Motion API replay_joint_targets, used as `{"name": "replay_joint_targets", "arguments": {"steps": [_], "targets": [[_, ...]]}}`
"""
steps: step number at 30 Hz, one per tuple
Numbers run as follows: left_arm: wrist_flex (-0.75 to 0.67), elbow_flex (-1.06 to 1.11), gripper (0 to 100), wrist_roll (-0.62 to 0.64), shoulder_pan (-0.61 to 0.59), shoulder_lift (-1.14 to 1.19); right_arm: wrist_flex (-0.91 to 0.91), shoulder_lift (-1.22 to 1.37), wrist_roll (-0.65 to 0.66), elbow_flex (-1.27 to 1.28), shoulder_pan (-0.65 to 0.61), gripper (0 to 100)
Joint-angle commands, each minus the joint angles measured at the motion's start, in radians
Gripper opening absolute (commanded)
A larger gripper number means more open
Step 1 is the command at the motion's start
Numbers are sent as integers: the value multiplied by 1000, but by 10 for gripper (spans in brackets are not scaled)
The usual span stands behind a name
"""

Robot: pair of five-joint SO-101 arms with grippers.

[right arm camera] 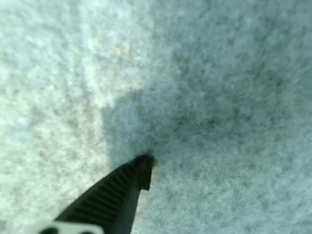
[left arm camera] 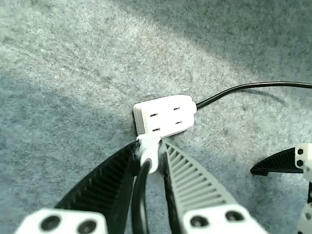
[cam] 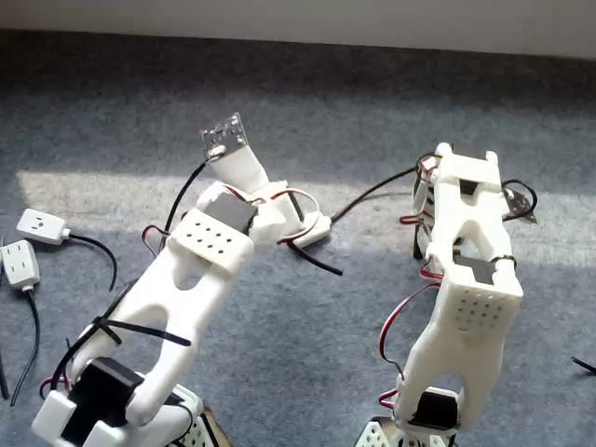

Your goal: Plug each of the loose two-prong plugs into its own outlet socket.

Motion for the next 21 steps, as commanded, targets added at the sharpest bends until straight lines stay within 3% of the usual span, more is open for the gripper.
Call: {"name": "replay_joint_targets", "arguments": {"steps": [1, 21], "targets": [[-37, 1, 6, 41, 12, -42, -45, 4, -114, -16, 4, 616], [-110, -54, 6, 43, -36, 119, -45, 4, -112, -18, 2, 616]]}}
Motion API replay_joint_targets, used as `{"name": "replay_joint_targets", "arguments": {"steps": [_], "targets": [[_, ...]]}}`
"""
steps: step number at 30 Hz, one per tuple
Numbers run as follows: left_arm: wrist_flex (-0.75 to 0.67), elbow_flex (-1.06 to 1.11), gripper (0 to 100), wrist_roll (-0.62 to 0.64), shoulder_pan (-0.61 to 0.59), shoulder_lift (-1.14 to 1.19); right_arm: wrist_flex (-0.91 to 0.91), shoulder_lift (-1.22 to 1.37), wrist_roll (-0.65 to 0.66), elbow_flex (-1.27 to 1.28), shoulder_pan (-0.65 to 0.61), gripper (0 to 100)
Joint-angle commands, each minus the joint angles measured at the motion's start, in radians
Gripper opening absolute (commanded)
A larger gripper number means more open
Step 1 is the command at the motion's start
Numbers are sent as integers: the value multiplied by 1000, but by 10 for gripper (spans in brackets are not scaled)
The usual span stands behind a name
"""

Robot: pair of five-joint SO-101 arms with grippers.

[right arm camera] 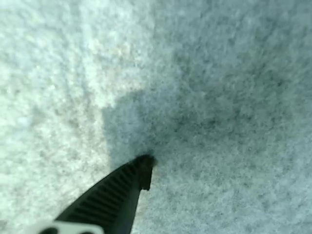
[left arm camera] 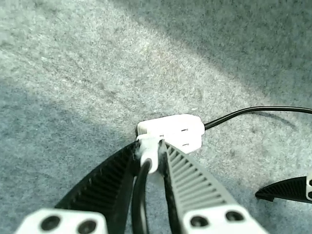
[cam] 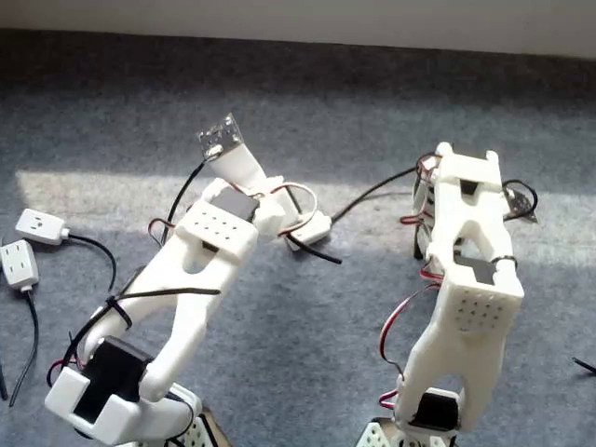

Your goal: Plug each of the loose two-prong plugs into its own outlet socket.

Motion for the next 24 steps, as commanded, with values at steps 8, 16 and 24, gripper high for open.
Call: {"name": "replay_joint_targets", "arguments": {"steps": [8, 16, 24], "targets": [[-21, -44, 6, 44, 19, 4, -45, 1, -112, -22, -2, 616], [-118, -36, 6, -40, 41, 4, -56, 1, -112, -19, -21, 616], [-170, 24, 6, -51, 87, 5, -90, 1, -112, -15, -18, 616]]}}
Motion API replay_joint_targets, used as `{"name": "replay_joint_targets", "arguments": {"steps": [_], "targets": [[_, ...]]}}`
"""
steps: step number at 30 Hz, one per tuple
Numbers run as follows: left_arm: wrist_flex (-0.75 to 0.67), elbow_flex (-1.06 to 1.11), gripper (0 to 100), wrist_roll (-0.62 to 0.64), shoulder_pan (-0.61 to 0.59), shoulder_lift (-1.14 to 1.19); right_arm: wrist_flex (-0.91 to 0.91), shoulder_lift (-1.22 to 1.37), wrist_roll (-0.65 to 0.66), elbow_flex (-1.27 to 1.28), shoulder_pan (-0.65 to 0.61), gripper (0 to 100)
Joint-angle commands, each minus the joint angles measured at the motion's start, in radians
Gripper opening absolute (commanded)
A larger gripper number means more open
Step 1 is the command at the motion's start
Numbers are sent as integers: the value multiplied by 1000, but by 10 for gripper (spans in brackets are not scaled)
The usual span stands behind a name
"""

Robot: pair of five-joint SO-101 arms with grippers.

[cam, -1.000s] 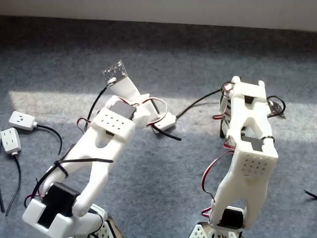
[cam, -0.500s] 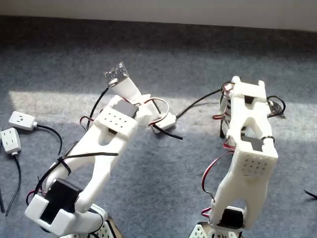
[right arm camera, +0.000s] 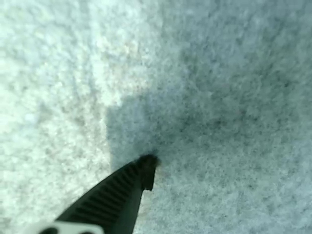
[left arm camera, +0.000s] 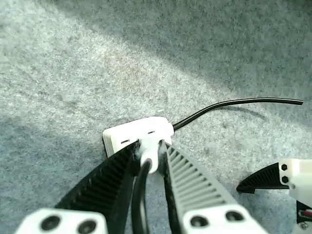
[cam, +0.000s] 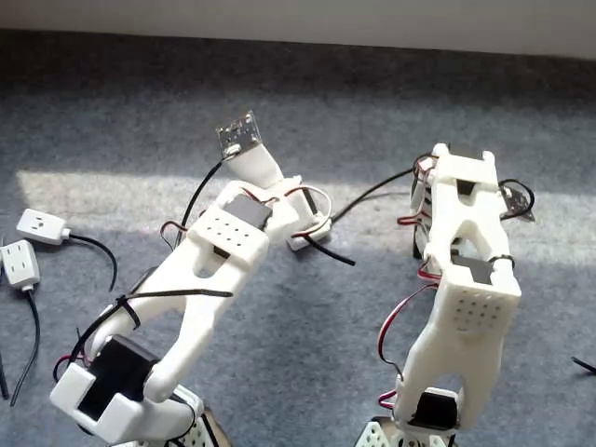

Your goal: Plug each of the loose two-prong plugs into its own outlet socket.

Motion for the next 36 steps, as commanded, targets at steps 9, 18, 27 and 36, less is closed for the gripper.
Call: {"name": "replay_joint_targets", "arguments": {"steps": [9, 18, 27, 36], "targets": [[-25, 62, 6, -17, -15, -4, -59, 1, -110, -16, -4, 616], [-26, 58, 6, -18, -22, -4, -59, 1, -110, -16, -4, 616], [-89, 71, 6, -74, -31, -5, -61, 1, -110, -16, -4, 616], [-84, 96, 6, -74, -58, -5, -61, 1, -110, -16, -4, 616]]}}
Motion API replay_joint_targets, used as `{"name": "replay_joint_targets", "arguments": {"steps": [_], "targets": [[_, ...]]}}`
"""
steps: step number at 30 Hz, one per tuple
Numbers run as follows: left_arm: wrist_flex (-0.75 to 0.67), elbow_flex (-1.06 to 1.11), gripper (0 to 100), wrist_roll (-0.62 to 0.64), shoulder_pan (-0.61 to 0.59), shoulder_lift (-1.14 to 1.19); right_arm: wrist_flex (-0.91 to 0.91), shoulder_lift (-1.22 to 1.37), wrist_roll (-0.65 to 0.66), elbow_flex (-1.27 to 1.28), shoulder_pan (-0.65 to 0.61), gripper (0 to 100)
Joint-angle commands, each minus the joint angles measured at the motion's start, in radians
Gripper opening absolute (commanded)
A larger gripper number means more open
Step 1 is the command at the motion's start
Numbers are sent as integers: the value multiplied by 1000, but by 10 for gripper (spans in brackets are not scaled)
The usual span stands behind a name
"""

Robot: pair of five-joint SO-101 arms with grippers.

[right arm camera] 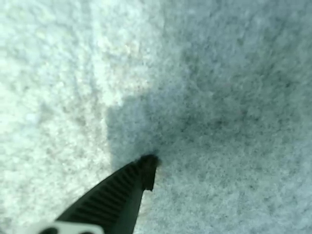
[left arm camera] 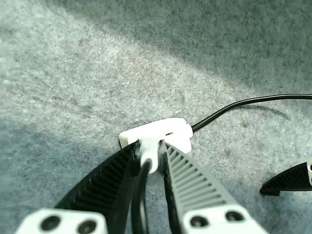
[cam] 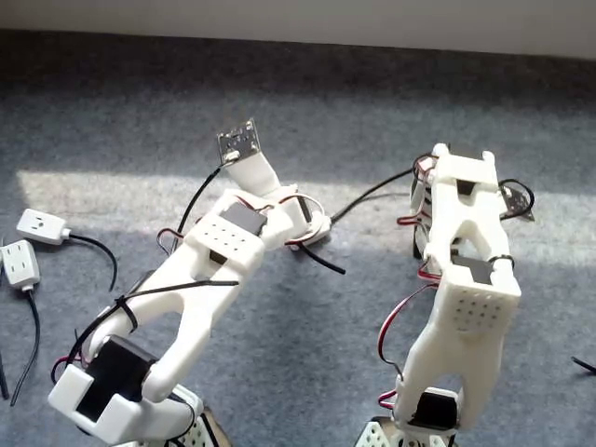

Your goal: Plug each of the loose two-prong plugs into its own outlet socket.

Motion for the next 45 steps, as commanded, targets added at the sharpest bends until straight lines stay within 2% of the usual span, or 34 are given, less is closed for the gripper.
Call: {"name": "replay_joint_targets", "arguments": {"steps": [1, 15, 21, 25, 39, 45], "targets": [[-12, 18, 6, -6, -39, -7, -58, 1, -110, -16, -4, 616], [-15, 41, 6, 26, -47, -5, -58, 1, -110, -16, -4, 616], [-12, 50, 6, 43, -120, -5, -58, 2, -110, -16, -4, 616], [-12, 47, 6, -8, -142, -7, -59, 2, -110, -16, -4, 616], [-14, 76, 6, -49, -59, -2, -59, 2, -110, -16, -4, 616], [-12, -7, 6, -86, -59, 151, -59, 2, -110, -16, -4, 616]]}}
